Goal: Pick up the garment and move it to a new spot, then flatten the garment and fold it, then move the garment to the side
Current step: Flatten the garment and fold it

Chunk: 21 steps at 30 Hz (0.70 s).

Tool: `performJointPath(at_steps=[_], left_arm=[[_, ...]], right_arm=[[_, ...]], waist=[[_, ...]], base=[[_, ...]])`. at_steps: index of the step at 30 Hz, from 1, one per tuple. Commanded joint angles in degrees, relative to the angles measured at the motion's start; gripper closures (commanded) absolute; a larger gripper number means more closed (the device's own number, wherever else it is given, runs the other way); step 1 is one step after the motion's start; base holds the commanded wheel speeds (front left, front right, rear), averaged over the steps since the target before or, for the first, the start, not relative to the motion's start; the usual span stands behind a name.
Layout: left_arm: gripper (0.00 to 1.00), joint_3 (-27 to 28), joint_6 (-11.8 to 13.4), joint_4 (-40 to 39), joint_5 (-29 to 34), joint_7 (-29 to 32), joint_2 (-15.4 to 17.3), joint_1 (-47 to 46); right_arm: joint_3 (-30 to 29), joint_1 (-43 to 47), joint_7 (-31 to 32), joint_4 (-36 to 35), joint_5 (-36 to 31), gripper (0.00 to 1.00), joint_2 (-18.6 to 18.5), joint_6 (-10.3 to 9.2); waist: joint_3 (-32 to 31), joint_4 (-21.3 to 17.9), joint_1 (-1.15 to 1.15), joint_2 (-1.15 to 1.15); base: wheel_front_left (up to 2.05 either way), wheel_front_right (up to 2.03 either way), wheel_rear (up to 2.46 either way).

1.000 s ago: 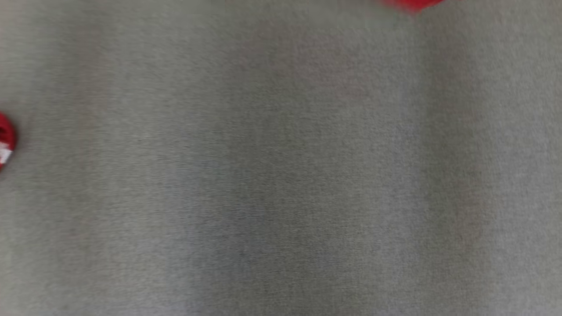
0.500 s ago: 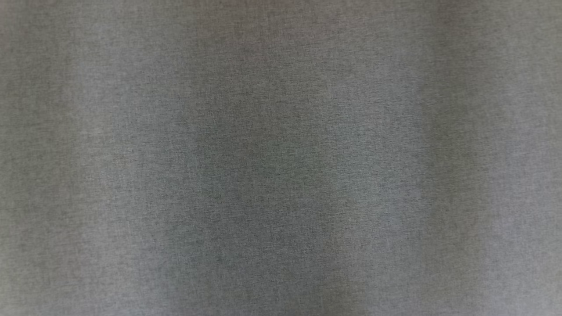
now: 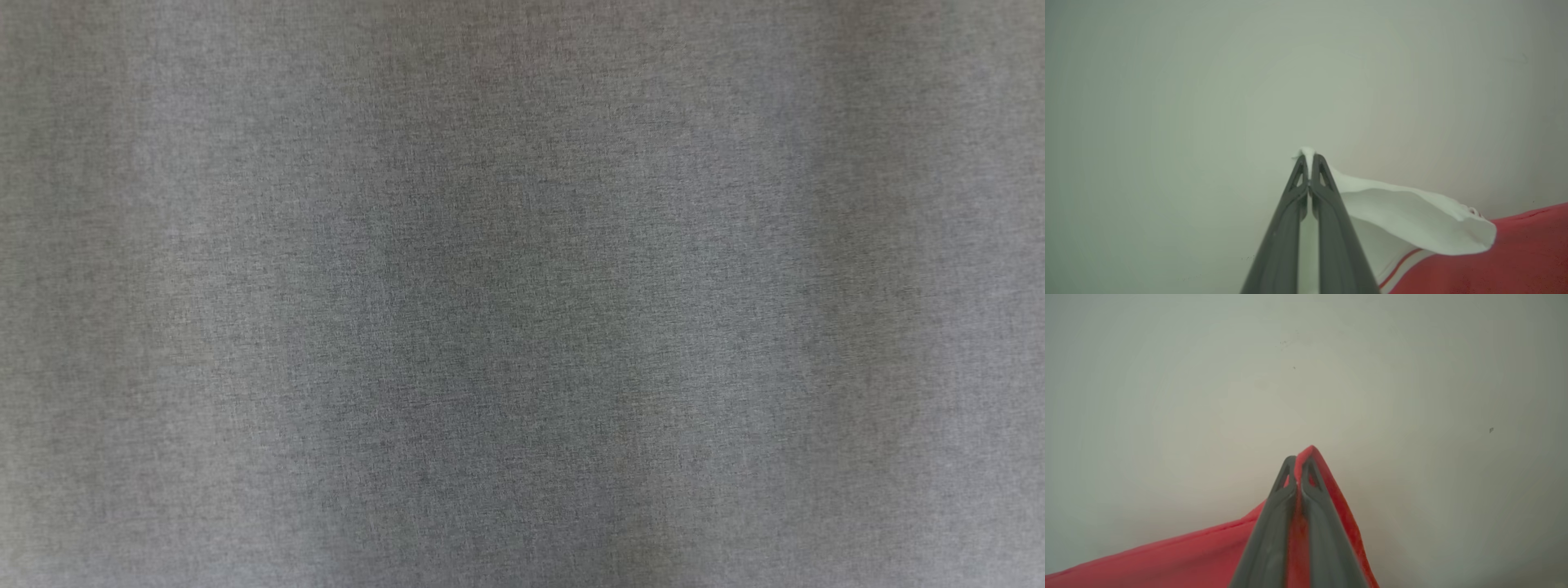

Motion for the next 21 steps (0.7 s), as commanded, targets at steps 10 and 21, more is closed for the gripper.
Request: performJointPath(at_steps=[10, 21], left_arm=[[1.0, -2.43, 0.13, 5.02, -0.84, -3.79, 0.17, -7.84], [1.0, -5.01, 0.13, 5.85, -3.47, -5.31, -0.48, -8.22]], right_arm=[[2.96, -6.11, -2.77, 2.09, -1.66, 1.0, 1.43, 0.04], [4.52, -6.79, -3.71, 3.09, -0.65, 1.0, 1.06, 0.04]], waist=[[1.36, 1.02, 0.0, -0.01], [1.41, 2.01, 0.0, -0.01]], base=[[0.0, 0.0, 0.0], [0.0, 0.0, 0.0]])
